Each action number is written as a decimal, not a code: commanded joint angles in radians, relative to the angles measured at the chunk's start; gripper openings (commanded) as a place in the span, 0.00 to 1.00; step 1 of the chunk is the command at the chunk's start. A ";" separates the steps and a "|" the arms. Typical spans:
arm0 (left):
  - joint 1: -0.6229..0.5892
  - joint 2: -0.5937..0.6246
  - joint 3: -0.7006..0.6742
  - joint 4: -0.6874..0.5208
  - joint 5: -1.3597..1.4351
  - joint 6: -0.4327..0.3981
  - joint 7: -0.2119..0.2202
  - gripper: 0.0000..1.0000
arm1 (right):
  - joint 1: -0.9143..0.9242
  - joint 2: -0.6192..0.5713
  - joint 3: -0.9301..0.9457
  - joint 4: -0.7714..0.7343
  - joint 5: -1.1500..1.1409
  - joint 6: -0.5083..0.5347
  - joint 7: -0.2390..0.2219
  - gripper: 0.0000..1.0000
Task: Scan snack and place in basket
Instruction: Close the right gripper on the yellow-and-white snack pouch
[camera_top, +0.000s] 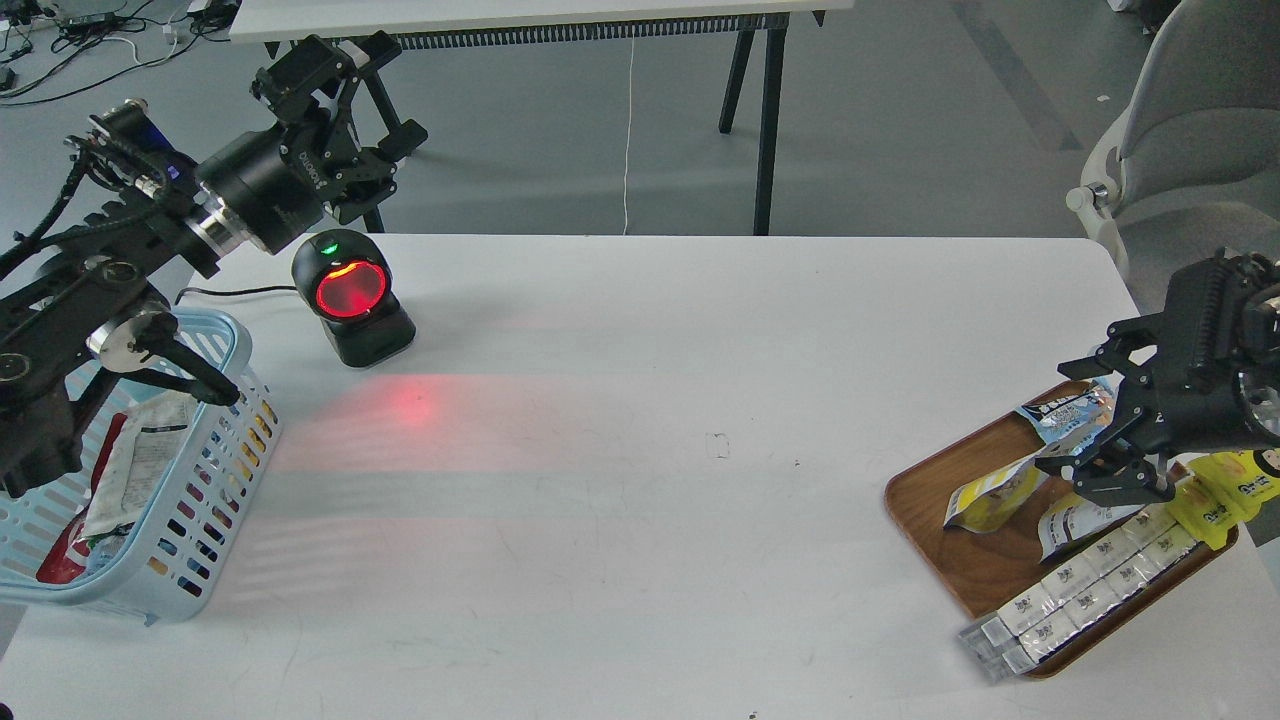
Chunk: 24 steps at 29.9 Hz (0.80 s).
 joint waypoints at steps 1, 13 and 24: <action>0.000 0.001 0.000 0.010 0.000 0.000 0.000 1.00 | -0.039 0.027 0.001 -0.024 0.000 0.000 0.000 0.94; 0.000 0.000 0.000 0.021 0.000 0.000 0.000 1.00 | -0.177 0.167 0.091 -0.192 0.000 -0.084 0.000 0.65; 0.002 -0.002 0.000 0.042 0.000 0.000 0.000 1.00 | -0.219 0.176 0.126 -0.194 0.000 -0.087 0.000 0.45</action>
